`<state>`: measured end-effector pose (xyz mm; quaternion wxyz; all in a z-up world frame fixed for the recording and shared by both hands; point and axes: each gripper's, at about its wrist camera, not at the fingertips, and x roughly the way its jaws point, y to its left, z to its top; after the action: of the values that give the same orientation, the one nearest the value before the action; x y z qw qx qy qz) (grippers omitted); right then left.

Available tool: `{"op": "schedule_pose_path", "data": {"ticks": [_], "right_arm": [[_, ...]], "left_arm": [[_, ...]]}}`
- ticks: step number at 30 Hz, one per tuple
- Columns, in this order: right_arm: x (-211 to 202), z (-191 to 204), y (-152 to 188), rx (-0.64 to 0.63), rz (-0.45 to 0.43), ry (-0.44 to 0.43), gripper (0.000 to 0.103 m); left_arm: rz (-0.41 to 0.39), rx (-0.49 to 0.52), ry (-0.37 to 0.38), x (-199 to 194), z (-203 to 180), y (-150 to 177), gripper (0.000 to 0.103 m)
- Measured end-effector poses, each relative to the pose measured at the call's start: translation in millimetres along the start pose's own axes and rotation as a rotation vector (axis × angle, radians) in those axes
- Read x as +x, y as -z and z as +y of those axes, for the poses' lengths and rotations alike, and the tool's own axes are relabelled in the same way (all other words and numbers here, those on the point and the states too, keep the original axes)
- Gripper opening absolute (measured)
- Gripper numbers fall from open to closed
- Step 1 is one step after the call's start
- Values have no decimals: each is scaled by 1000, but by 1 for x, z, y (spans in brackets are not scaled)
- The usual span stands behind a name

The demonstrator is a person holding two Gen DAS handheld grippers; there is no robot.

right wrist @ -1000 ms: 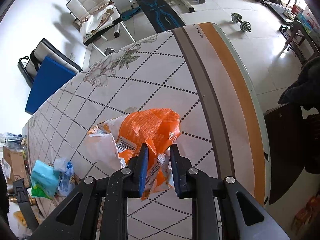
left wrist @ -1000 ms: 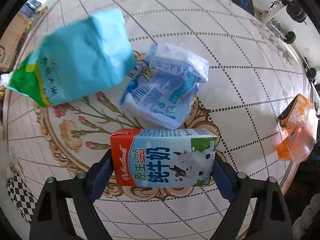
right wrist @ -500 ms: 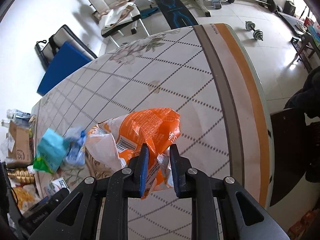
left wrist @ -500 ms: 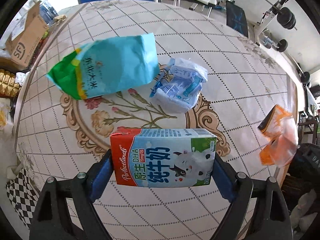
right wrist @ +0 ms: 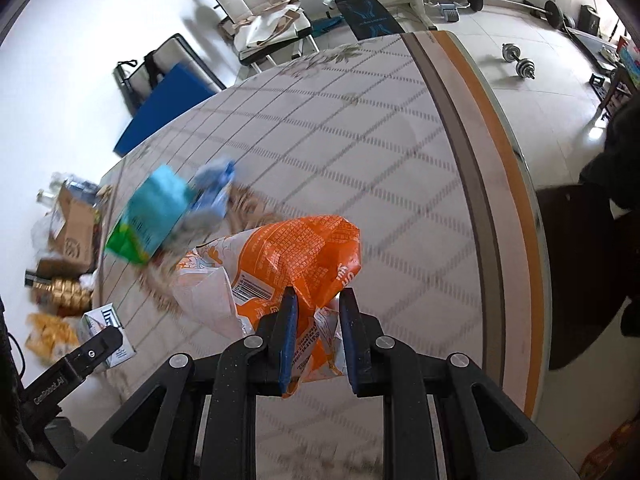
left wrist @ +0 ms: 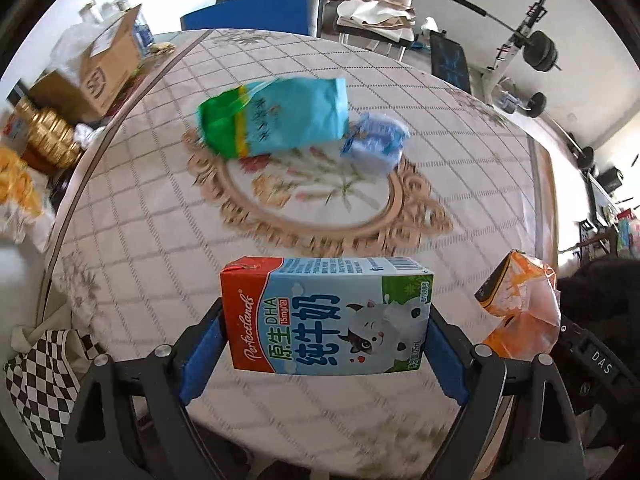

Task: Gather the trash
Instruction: 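Carry snack bag and milk carton over the bin and open both tools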

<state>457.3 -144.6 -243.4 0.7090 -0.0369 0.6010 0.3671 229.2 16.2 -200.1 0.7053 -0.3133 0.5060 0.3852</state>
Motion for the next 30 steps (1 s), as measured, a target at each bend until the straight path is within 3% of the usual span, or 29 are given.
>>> {"op": "schedule_pose_path", "data": {"ticks": [7, 15, 19, 21, 25, 30], "right_arm": [[-40, 8, 142, 22, 24, -13, 22], [-7, -2, 317, 46, 268, -6, 22], [56, -16, 391, 19, 414, 46, 22], [97, -29, 414, 19, 441, 78, 22], [190, -62, 439, 53, 412, 109, 22], [306, -111, 444, 212, 368, 67, 22]], "left_arm": [[21, 8, 58, -27, 58, 108, 89], [188, -81, 83, 15, 137, 228, 89], [314, -156, 88, 77, 168, 283, 89], [368, -193, 110, 125, 178, 304, 89], [425, -264, 179, 228, 190, 329, 89], [522, -344, 317, 363, 193, 343, 90]]}}
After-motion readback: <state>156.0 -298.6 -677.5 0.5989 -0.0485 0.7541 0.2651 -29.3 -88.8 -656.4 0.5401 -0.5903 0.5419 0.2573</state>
